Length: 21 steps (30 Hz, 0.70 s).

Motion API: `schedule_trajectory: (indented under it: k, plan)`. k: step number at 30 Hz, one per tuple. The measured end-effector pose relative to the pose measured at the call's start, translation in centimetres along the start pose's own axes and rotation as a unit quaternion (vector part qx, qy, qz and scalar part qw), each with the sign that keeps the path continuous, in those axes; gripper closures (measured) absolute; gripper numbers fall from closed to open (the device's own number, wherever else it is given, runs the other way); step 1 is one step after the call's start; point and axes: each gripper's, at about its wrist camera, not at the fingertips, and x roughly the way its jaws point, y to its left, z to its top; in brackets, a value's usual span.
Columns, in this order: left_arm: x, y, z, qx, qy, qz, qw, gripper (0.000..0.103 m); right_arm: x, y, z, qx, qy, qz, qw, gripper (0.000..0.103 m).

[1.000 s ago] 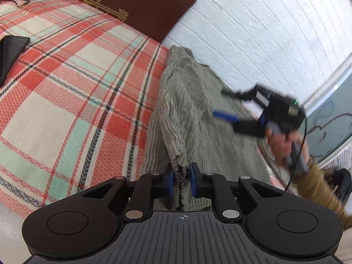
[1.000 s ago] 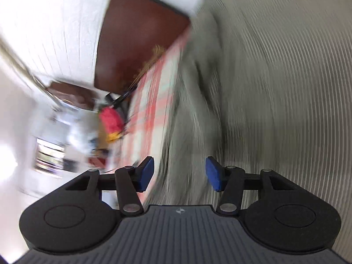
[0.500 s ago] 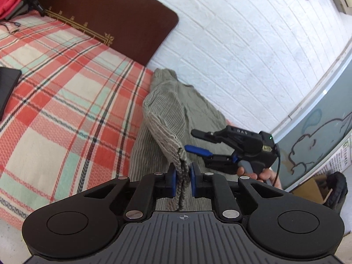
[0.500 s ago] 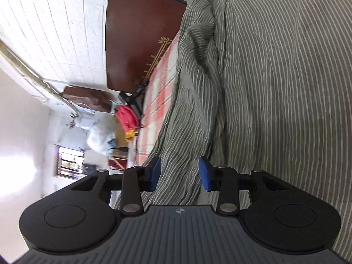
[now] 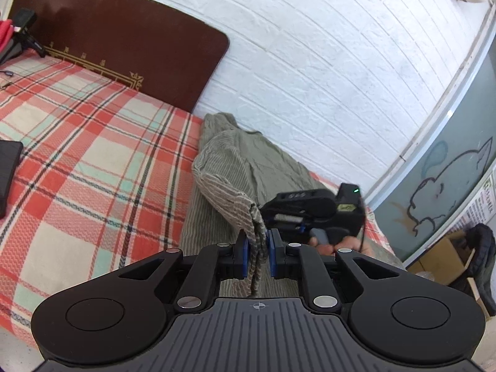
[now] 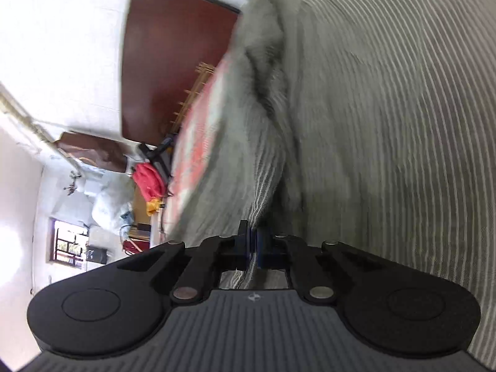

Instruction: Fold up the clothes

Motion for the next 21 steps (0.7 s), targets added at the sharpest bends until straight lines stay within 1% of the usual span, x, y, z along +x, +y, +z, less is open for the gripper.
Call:
schedule_trajectory:
  k: [2, 4, 6, 7, 8, 10, 11, 13, 14, 15, 16, 17, 18, 19, 20, 21]
  plan:
    - [0.0, 0.3, 0.0, -0.01, 0.02, -0.011, 0.9997, 0.091, -1.6, 1.7, 0.4, -0.03, -0.017, 0.002, 0.999, 0.099]
    - [0.7, 0.5, -0.5, -0.029, 0.054, -0.032, 0.9976, 0.09, -3.3, 3.5, 0.7, -0.068, -0.034, -0.002, 0.997, 0.099]
    - [1.9, 0.8, -1.4, -0.051, 0.096, -0.051, 0.9927, 0.09, -4.6, 5.1, 0.7, -0.106, -0.039, -0.028, 0.993, 0.099]
    - [2.7, 0.8, -1.9, -0.055, 0.117, -0.052, 0.9902, 0.09, -4.8, 5.5, 0.6, -0.117, -0.035, -0.039, 0.992, 0.099]
    - [3.4, 0.7, -2.6, -0.055, 0.136, -0.049, 0.988, 0.09, -4.7, 5.5, 0.5, -0.122, -0.029, -0.049, 0.991, 0.098]
    - [4.8, 0.5, -3.8, -0.035, 0.161, -0.028, 0.986, 0.087, -4.4, 4.6, 0.2, -0.112, -0.011, -0.065, 0.992, 0.096]
    - [5.5, 0.5, -4.4, -0.023, 0.171, -0.017, 0.9848, 0.072, -4.0, 3.8, 0.0, -0.102, -0.007, -0.073, 0.992, 0.096]
    - [6.3, 0.9, -5.5, -0.021, 0.198, -0.002, 0.98, 0.07, -3.2, 2.3, -0.3, -0.082, 0.0, -0.089, 0.993, 0.096]
    - [6.6, 1.1, -6.0, -0.021, 0.21, 0.005, 0.9776, 0.066, -3.0, 1.7, -0.5, -0.07, 0.0, -0.087, 0.994, 0.094]
    - [6.5, 1.3, -6.3, -0.02, 0.217, 0.011, 0.9759, 0.059, -3.1, 1.2, -0.6, -0.056, 0.0, -0.082, 0.995, 0.087]
    - [6.3, 1.4, -6.5, -0.017, 0.22, 0.018, 0.9752, 0.057, -3.2, 0.6, -0.7, -0.043, -0.001, -0.077, 0.996, 0.082]
    - [5.7, 1.4, -6.4, -0.009, 0.214, 0.024, 0.9766, 0.052, -3.6, 0.6, -0.8, -0.034, -0.005, -0.067, 0.997, 0.08]
    - [5.0, 1.3, -6.2, -0.001, 0.206, 0.03, 0.9782, 0.048, -4.3, 0.7, -1.0, -0.034, -0.013, -0.062, 0.997, 0.071]
    - [4.2, 1.1, -5.8, 0.009, 0.193, 0.033, 0.9807, 0.046, -5.2, 1.0, -1.3, -0.04, -0.026, -0.065, 0.997, 0.062]
    - [3.3, 0.8, -5.3, 0.02, 0.176, 0.034, 0.9836, 0.042, -6.0, 1.4, -1.6, -0.049, -0.037, -0.067, 0.996, 0.059]
    - [2.3, 0.6, -4.9, 0.031, 0.16, 0.035, 0.9861, 0.037, -6.6, 1.6, -1.9, -0.057, -0.045, -0.066, 0.995, 0.058]
